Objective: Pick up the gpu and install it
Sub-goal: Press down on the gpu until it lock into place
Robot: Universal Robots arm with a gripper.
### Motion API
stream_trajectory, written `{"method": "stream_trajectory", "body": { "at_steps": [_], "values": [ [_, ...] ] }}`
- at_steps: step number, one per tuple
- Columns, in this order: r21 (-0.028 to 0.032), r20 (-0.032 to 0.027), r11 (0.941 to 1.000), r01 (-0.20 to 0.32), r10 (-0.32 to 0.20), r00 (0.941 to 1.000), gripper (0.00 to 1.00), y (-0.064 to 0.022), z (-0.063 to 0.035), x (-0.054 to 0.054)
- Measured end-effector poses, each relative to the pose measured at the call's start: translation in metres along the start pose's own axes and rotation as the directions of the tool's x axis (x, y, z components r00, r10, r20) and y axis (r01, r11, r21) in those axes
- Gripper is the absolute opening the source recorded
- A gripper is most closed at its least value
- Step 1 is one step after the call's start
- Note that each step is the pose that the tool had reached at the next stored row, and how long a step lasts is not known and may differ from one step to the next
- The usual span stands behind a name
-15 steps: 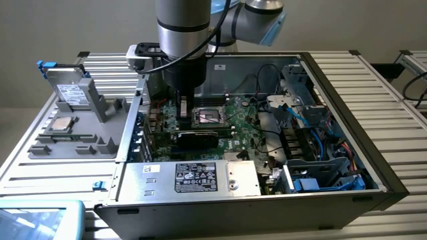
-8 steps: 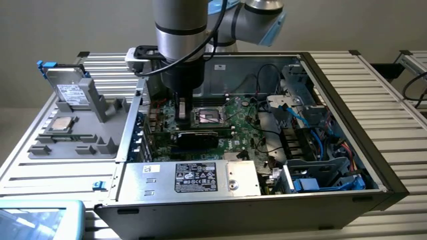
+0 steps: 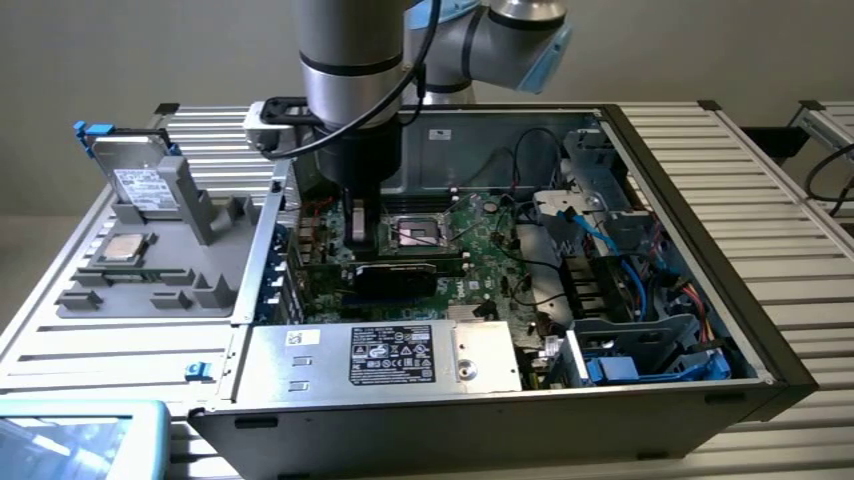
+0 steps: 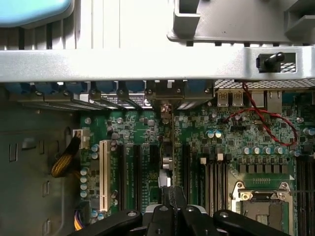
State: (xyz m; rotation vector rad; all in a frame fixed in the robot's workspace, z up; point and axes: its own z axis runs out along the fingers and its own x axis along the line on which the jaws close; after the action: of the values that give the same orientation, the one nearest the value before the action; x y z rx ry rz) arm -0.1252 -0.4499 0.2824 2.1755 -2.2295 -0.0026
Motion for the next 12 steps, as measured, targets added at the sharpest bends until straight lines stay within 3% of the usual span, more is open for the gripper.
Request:
{"method": "stream_trajectory", "body": {
  "at_steps": [3,12],
  "values": [
    [0.0061,-0.0001,1.0,0.0,0.0,1.0,0.12,0.0015,0.0017,0.0],
    [0.0152,0.0003,0.9999,0.0,0.0,1.0,0.12,0.0034,0.0066,-0.003]
  ]
}}
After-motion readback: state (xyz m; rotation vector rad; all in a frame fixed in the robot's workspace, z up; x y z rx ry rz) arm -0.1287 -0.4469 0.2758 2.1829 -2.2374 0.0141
